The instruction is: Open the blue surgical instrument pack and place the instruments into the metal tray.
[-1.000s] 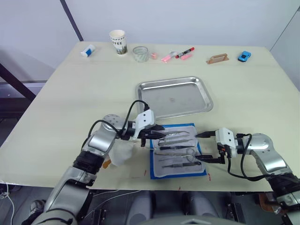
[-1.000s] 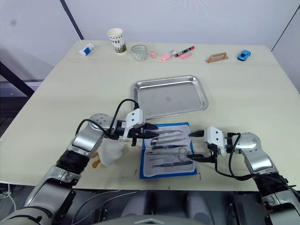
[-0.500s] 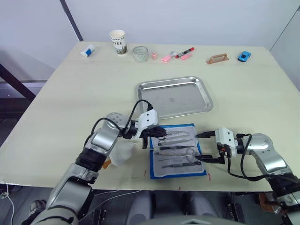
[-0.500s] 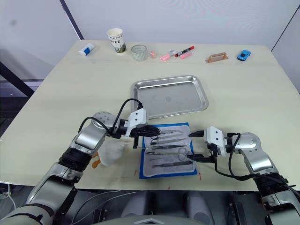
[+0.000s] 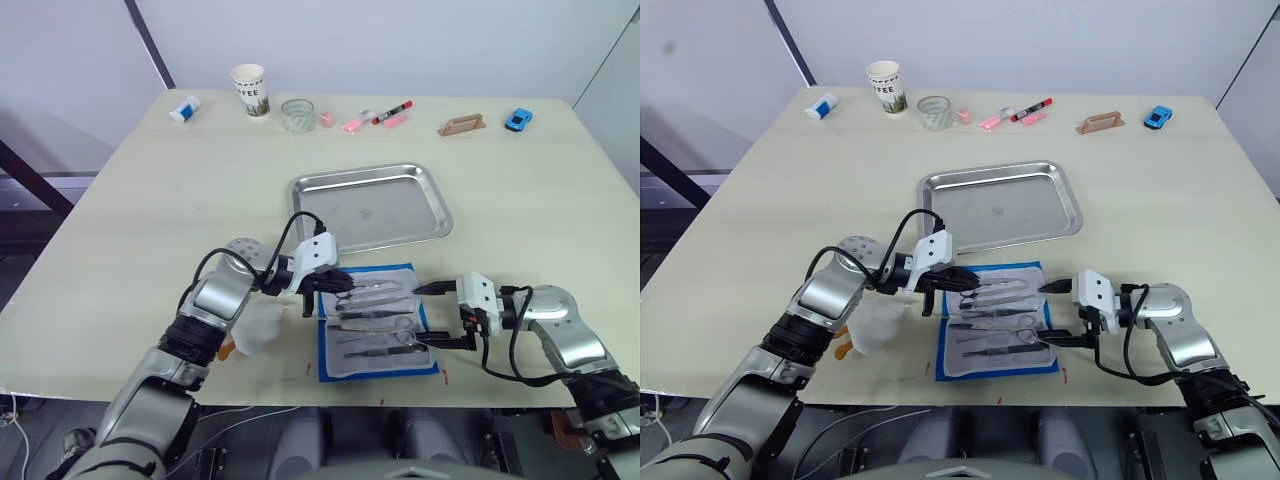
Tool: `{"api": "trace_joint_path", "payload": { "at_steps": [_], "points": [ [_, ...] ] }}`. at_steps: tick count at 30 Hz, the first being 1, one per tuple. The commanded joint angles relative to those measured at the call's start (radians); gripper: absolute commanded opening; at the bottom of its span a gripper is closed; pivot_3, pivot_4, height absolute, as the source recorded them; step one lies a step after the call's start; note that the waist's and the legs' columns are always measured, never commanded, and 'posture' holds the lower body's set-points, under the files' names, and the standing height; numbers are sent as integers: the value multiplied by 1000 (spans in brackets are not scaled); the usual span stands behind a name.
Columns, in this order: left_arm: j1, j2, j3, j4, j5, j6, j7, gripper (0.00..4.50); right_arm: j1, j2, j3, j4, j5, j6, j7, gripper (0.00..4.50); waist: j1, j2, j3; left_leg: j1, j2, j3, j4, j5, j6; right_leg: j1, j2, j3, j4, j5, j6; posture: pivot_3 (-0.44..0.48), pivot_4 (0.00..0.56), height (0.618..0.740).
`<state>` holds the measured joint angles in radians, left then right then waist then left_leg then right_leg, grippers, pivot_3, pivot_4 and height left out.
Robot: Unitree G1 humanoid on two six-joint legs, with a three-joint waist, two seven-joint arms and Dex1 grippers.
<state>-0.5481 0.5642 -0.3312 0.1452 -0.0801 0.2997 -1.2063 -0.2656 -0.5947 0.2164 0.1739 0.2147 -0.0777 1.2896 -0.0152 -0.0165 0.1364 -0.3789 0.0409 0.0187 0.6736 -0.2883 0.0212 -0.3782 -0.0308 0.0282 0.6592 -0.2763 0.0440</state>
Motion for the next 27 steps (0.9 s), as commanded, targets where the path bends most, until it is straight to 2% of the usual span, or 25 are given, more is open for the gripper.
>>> {"api": "trace_joint_path", "payload": {
  "at_steps": [1,13,14,16,18,20,27],
  "points": [
    [-11,12,-8,-15,13,10,-6,27,1,17,69,32,-51,-6,19,4396,-1,0,0,0,0,0,0,0,0,0,0,0,0,0,0,0,150,740],
    [-33,43,11,-58,-3,63,-23,27,-24,2,84,73,-91,13,40,4396,-3,0,0,1,0,0,0,0,0,0,1,0,1,0,-1,0,150,740],
    [-39,50,3,-61,29,-20,-10,27,-23,1,85,71,-91,20,42,4396,-3,0,0,1,0,0,0,0,0,0,1,0,1,0,-1,0,150,740],
    [-39,62,-2,-79,56,-73,0,27,-23,-2,88,70,-95,22,45,4396,-3,0,0,0,0,0,0,0,0,0,1,0,1,0,-1,0,150,740],
    [-23,28,49,-113,-68,121,-15,27,-23,-1,89,63,-94,28,44,4396,-1,0,0,0,0,0,0,0,0,0,0,1,1,0,-1,0,150,740],
    [-35,14,77,-88,-122,193,-31,27,-23,-3,92,57,-96,33,43,4396,0,0,0,0,0,0,0,0,0,0,0,0,1,0,-1,0,150,740],
    [-70,70,67,27,-73,86,-63,27,-27,-2,102,50,-102,59,40,4396,-3,0,0,1,0,0,0,0,0,0,1,0,1,0,-1,0,150,740]
  ]
}}
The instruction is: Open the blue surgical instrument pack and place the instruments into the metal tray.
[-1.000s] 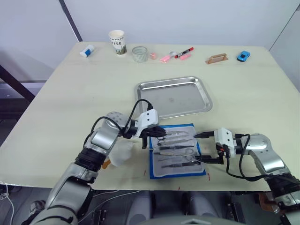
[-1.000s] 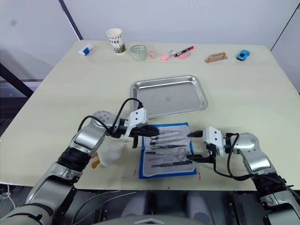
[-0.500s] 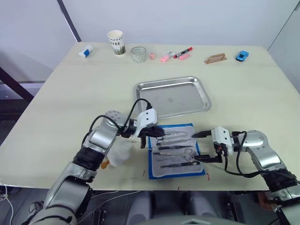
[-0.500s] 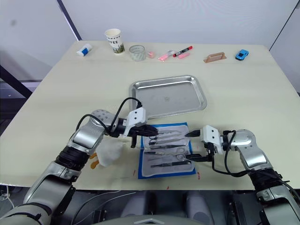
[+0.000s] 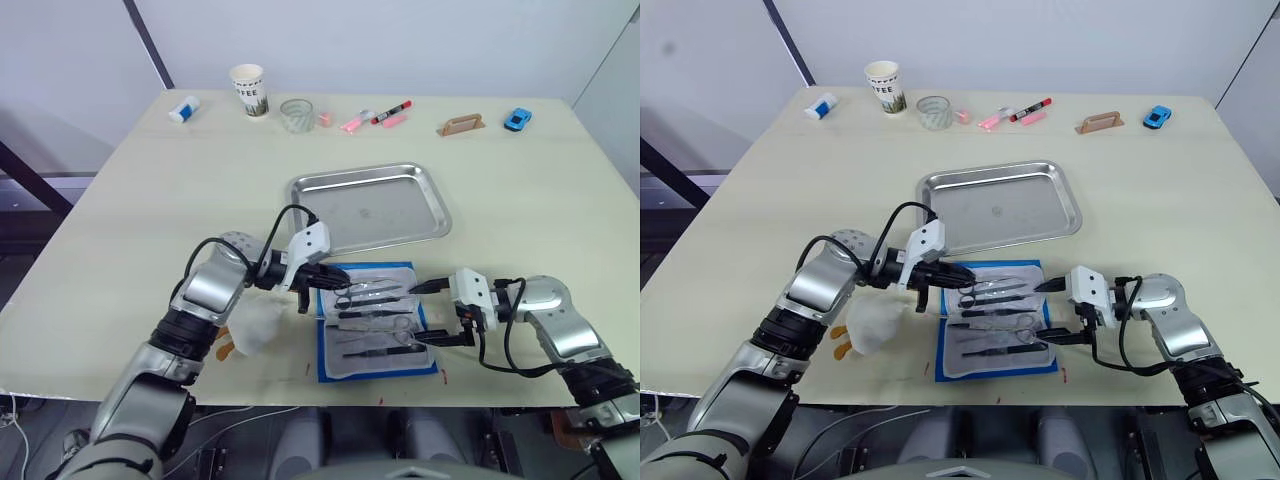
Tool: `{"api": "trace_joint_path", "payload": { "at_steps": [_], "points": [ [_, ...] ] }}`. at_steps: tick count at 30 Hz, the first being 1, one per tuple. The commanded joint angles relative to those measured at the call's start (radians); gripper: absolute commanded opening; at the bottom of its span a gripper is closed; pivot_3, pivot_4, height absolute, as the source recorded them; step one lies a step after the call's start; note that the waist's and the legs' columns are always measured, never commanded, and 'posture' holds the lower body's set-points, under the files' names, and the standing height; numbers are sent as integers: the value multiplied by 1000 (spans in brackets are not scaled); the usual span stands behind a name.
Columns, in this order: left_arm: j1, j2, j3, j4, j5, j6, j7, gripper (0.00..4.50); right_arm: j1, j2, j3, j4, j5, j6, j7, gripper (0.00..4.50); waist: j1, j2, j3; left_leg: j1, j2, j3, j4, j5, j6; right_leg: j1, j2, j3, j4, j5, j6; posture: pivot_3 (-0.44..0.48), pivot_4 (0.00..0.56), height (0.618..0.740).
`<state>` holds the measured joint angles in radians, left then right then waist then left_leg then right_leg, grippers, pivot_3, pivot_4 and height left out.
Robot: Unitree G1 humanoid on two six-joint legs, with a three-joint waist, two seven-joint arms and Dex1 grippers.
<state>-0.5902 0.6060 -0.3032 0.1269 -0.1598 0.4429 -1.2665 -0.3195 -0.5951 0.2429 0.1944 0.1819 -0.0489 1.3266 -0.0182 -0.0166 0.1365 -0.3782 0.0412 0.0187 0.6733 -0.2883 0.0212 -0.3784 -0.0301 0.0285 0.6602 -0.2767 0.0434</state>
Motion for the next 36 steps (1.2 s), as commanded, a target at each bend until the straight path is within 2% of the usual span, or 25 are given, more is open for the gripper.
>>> {"api": "trace_joint_path", "payload": {
  "at_steps": [1,6,18,36],
  "points": [
    [-27,31,38,63,10,-75,-7,27,24,0,77,30,-70,31,2,4396,0,0,0,0,0,0,0,0,0,0,0,0,0,0,0,0,150,740],
    [-17,36,30,90,21,-116,-3,27,17,3,82,32,-74,33,1,4396,0,0,0,0,0,0,0,0,0,0,0,0,0,0,0,0,150,740],
    [16,98,14,-100,34,-17,13,27,19,0,89,33,-78,37,9,4396,0,0,0,0,0,0,0,0,0,0,0,0,0,0,0,0,150,740],
    [42,192,51,-190,-9,58,2,27,17,-7,91,49,-86,36,25,4396,0,0,0,0,0,0,-1,0,0,0,0,0,0,0,0,0,150,740]
  ]
}}
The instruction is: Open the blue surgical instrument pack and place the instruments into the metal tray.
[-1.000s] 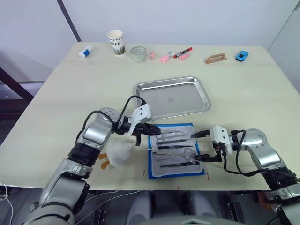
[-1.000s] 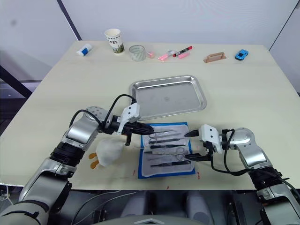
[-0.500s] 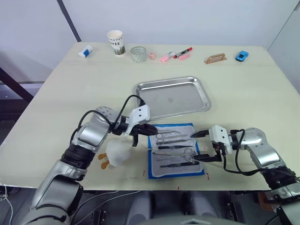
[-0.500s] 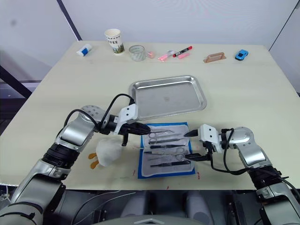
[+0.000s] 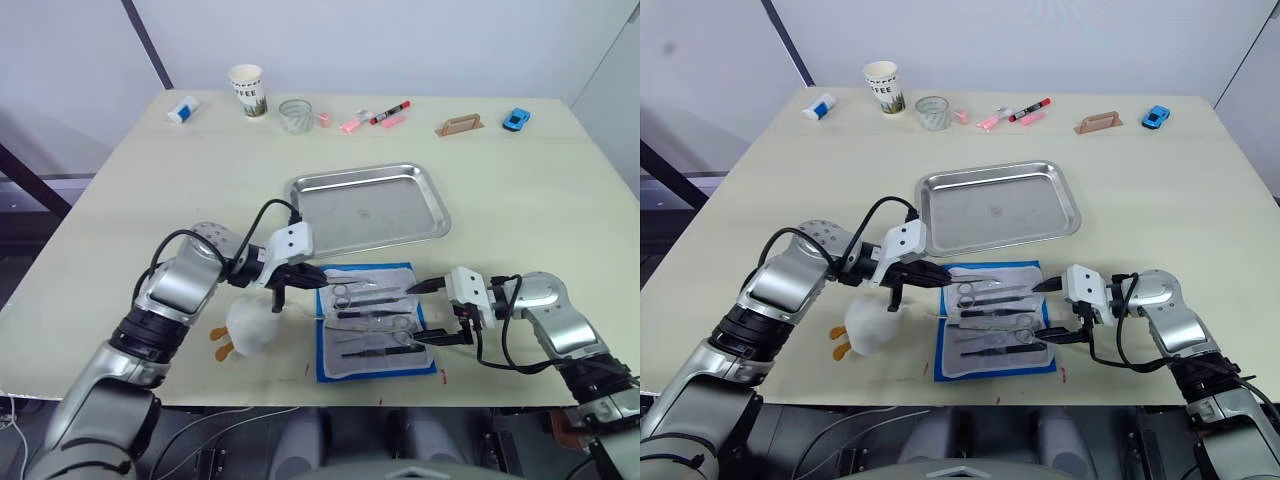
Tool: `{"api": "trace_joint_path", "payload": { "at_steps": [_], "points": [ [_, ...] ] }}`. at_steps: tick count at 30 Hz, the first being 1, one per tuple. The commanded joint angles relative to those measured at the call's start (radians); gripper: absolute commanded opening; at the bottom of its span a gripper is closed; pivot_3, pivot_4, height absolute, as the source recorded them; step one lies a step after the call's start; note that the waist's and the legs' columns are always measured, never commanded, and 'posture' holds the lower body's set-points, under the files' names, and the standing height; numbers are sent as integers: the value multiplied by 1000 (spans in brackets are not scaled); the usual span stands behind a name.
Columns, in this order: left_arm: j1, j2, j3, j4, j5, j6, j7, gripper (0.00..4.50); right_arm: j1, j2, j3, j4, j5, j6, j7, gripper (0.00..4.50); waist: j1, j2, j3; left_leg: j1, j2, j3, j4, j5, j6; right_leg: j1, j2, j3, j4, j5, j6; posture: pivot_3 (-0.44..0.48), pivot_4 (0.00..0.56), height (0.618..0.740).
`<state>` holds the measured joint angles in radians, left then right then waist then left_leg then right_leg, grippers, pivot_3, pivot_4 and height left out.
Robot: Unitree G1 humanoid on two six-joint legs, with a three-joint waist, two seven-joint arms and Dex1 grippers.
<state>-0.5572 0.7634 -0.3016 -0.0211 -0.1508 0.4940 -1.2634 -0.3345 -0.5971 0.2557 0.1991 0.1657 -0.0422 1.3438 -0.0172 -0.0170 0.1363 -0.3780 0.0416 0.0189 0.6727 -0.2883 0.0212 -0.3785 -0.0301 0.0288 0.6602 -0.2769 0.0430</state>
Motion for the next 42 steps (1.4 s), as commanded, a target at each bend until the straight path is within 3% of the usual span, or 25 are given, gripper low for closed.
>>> {"api": "trace_joint_path", "payload": {
  "at_steps": [1,16,23,26,30,37,42],
  "points": [
    [14,43,57,-49,-23,11,-2,27,32,-5,78,46,-70,29,8,4396,-1,0,0,0,0,0,0,0,0,0,0,0,0,0,0,0,150,740],
    [117,168,176,-149,-120,57,-25,27,36,-23,77,52,-66,25,23,4396,4,0,0,0,0,0,-1,0,0,0,-1,-1,0,0,0,0,150,740],
    [144,115,308,-215,-241,146,71,27,37,-27,73,48,-60,26,27,4396,5,0,0,0,0,0,-1,0,0,0,-2,-1,0,0,0,0,150,740],
    [150,72,360,-240,-285,203,146,27,39,-31,69,43,-56,28,29,4396,5,-1,0,0,0,0,-1,0,0,0,-2,-1,0,0,0,0,150,740],
    [115,-50,433,-260,-320,314,363,27,38,-38,66,40,-52,29,34,4396,7,-1,0,0,-1,0,-1,0,0,0,-2,-1,0,0,0,0,150,740],
    [13,-347,499,-306,-295,545,823,27,38,-51,61,44,-51,27,41,4396,13,-4,-1,-1,-1,-3,0,0,0,1,-5,-3,0,0,1,0,150,740],
    [-55,-457,504,-299,-249,642,1024,27,43,-53,59,40,-44,25,48,4396,12,-4,-2,-1,-2,-3,0,0,-1,1,-5,-3,0,0,1,0,150,740]
  ]
}}
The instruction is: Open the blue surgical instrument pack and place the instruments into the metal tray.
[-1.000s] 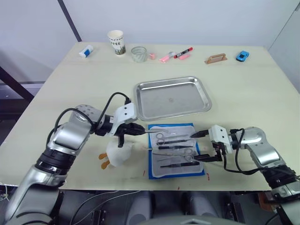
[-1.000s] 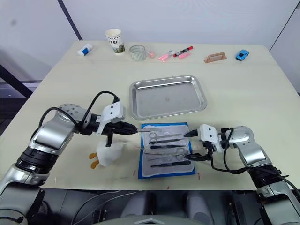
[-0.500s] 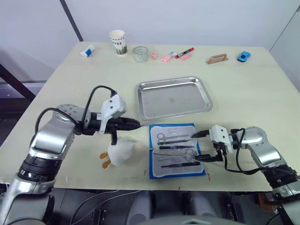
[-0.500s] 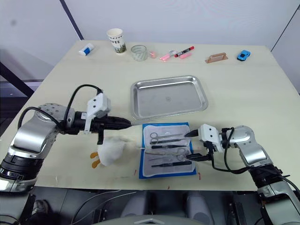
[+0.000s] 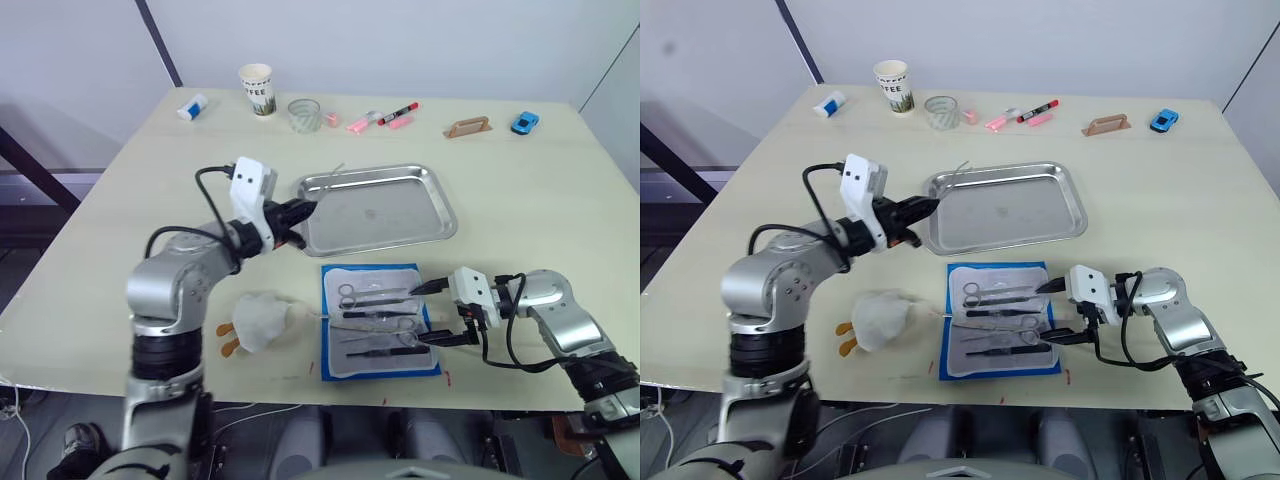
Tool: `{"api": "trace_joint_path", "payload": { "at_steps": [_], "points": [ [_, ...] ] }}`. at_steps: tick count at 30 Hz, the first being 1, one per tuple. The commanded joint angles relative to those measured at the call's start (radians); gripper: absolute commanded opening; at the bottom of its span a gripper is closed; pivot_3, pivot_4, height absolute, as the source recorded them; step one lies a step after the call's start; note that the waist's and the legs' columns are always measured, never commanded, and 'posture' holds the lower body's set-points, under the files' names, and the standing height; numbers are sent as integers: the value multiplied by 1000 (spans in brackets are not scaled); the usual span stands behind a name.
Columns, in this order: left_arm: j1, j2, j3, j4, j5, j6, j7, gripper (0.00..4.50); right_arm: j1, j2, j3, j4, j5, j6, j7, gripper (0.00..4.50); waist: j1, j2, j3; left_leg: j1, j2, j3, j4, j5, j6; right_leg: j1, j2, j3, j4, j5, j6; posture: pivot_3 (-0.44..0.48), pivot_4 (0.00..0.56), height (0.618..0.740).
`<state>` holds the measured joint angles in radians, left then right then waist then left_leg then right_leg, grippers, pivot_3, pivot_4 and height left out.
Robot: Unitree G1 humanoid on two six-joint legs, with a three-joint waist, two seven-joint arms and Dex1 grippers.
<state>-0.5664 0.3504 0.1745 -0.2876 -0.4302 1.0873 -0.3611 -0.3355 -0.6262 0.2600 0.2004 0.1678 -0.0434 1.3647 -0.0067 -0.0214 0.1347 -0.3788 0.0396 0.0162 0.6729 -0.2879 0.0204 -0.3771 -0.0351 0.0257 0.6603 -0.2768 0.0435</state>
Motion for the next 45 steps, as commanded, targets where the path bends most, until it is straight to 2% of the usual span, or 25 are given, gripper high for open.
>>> {"api": "trace_joint_path", "payload": {
  "at_steps": [1,10,19,26,45],
  "points": [
    [-55,-68,25,-29,51,44,164,27,43,-23,53,41,-45,25,26,4396,1,0,0,0,0,-1,0,0,0,0,0,-1,0,0,0,0,150,740],
    [-75,-241,18,21,172,38,418,27,41,-18,53,46,-44,24,25,4396,3,0,0,0,0,-1,0,3,-6,0,-1,0,-1,0,0,0,150,740],
    [-99,-357,-19,112,237,4,515,27,34,-20,58,51,-46,23,36,4396,5,-1,0,0,-1,0,-1,4,-7,1,-2,0,-1,0,0,0,150,740],
    [-105,-391,-44,189,273,-53,534,27,36,-23,62,39,-42,29,46,4396,5,-1,0,0,-2,0,-1,4,-7,1,-2,0,-1,0,0,0,150,740],
    [-126,-414,-64,304,339,-101,559,27,34,-24,63,25,-39,43,49,4396,7,-1,0,-1,-2,0,-1,4,-8,0,-2,-1,-2,0,0,0,150,740]
  ]
}}
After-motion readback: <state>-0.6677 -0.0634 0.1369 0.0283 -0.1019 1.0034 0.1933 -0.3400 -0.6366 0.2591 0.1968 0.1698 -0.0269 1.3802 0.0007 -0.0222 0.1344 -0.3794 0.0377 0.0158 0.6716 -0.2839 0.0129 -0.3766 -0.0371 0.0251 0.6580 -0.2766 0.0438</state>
